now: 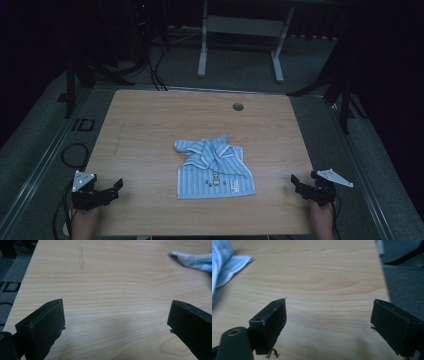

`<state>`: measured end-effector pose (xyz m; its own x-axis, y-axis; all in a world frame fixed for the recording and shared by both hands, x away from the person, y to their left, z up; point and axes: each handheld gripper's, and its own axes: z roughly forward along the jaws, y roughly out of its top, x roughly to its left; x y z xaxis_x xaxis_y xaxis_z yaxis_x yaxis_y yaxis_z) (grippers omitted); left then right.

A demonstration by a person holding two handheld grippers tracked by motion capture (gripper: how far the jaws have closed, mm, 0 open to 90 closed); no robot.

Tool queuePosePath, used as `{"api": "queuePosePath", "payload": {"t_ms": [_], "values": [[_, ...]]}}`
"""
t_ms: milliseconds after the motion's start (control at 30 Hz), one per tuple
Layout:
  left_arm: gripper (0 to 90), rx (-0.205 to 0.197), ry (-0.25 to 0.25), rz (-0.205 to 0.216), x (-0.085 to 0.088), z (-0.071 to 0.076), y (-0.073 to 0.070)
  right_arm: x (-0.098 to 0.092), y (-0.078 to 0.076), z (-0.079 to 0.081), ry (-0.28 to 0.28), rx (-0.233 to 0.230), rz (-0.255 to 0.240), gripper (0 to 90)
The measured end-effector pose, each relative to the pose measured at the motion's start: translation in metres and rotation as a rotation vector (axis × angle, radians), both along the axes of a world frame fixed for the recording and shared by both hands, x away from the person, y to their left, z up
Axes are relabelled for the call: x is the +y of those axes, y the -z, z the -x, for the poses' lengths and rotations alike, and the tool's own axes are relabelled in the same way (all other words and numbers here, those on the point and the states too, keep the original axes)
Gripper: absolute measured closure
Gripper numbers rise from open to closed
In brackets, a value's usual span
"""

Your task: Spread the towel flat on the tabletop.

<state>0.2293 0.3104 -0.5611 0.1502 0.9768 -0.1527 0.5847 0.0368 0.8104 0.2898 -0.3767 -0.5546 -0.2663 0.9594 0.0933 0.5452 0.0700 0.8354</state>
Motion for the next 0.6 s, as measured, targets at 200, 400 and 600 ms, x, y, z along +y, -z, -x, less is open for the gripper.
{"api": "queuePosePath", "payload": {"t_ms": [200,400,600], "values": [[1.0,0.053,0.062,-0.003,0.006,-0.006,-0.005,-0.002,-0.006,-0.010,-0.177,0.119,0.013,14.3],[1.0,0.178,0.141,-0.106,0.008,-0.010,-0.009,0.002,-0.013,-0.011,-0.237,0.159,0.059,13.4],[1.2,0.233,0.189,-0.036,0.003,-0.014,-0.021,0.017,-0.017,-0.015,-0.365,0.279,0.118,12.4]]}}
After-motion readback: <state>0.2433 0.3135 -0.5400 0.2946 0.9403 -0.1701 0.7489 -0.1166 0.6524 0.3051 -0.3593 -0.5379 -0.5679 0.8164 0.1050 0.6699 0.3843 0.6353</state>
